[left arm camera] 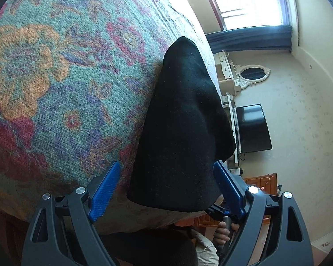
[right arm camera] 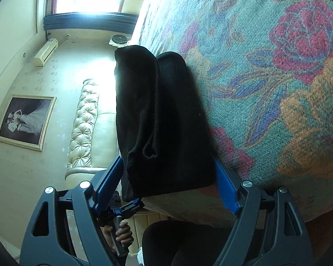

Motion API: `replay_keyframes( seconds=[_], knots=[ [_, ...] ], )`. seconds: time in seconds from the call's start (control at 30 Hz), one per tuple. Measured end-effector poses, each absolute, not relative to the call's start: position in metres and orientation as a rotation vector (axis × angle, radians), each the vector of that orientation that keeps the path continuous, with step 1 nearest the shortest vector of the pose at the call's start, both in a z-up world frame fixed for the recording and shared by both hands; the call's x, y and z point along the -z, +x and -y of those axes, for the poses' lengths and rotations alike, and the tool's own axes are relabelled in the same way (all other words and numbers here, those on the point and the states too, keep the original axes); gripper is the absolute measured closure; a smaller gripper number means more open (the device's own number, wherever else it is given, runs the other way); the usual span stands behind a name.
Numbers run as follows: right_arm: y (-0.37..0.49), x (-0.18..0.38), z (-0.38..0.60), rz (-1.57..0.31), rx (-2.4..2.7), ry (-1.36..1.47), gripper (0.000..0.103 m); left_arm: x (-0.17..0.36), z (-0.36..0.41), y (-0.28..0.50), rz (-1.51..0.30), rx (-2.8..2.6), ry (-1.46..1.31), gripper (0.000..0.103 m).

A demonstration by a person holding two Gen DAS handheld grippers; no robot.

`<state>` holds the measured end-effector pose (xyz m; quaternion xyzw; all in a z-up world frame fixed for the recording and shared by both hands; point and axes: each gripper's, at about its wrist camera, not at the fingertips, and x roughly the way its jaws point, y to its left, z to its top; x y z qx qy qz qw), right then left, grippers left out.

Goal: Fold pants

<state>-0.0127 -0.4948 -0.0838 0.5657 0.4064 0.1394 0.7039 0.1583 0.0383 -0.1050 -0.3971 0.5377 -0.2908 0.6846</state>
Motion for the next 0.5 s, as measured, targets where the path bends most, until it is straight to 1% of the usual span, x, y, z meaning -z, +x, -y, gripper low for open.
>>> replay_keyframes(
  seconds=[0.07,0.27,0.37,0.43,0.5],
  knots=[
    [-0.011,0.083,0.494,-0.915,-0.309,1.234,0.024,0.103,-0.033,0.157,-1.211,0.671,-0.864,0.019],
    [-0.002,0.081,0.490,-0.927,-0.325,1.222,0.024,0.088,-0.004,0.146,-1.150,0.649,-0.590,0.019],
    [0.000,0.081,0.490,-0.934,-0.331,1.205,0.024,0.085,0.003,0.144,-1.130,0.635,-0.554,0.019],
    [0.003,0.079,0.489,-0.947,-0.325,1.186,0.028,0.085,0.005,0.144,-1.127,0.628,-0.555,0.019],
    [0.002,0.079,0.488,-0.956,-0.325,1.177,0.035,0.084,0.007,0.145,-1.126,0.625,-0.555,0.019]
  ],
)
